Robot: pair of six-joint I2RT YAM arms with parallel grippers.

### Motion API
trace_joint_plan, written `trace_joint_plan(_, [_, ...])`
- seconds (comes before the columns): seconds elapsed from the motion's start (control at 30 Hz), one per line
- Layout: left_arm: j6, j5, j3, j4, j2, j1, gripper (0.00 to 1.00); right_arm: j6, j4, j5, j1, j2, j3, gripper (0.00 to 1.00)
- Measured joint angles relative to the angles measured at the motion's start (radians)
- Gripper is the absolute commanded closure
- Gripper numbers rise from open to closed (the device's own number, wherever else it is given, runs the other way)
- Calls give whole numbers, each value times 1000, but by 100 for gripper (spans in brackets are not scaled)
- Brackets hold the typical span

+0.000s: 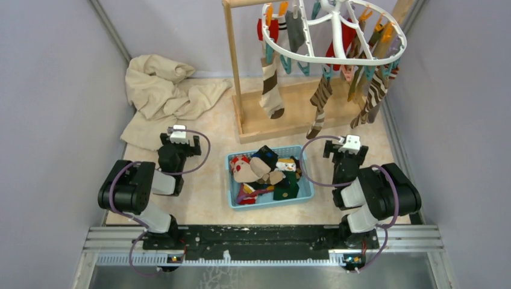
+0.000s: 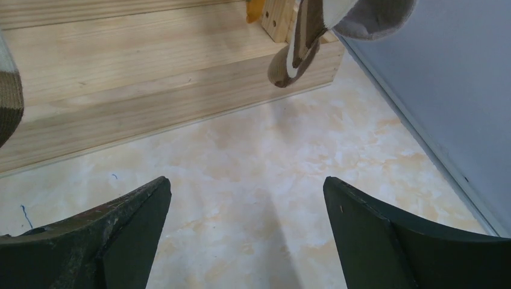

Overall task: Remove the socks clipped to the hanger
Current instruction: Remove the sock from the hanger.

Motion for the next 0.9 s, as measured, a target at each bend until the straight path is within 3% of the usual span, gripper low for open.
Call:
trace_joint_plan(0.4, [0, -12, 0, 2, -6, 0, 1, 0, -6, 0, 0, 0, 0, 2])
trace_joint_plan(0.63, [0, 2, 20, -164, -168, -4, 1, 2, 25, 9, 0, -33, -16, 2])
trace_joint_plan(0.77, [-24, 11, 31, -254, -301, -17, 1, 8, -27, 31, 0, -179, -44, 2])
trace_joint_plan(0.9, [-82, 40, 84, -364, -390, -48, 1, -3, -242, 31, 12, -475, -24, 2])
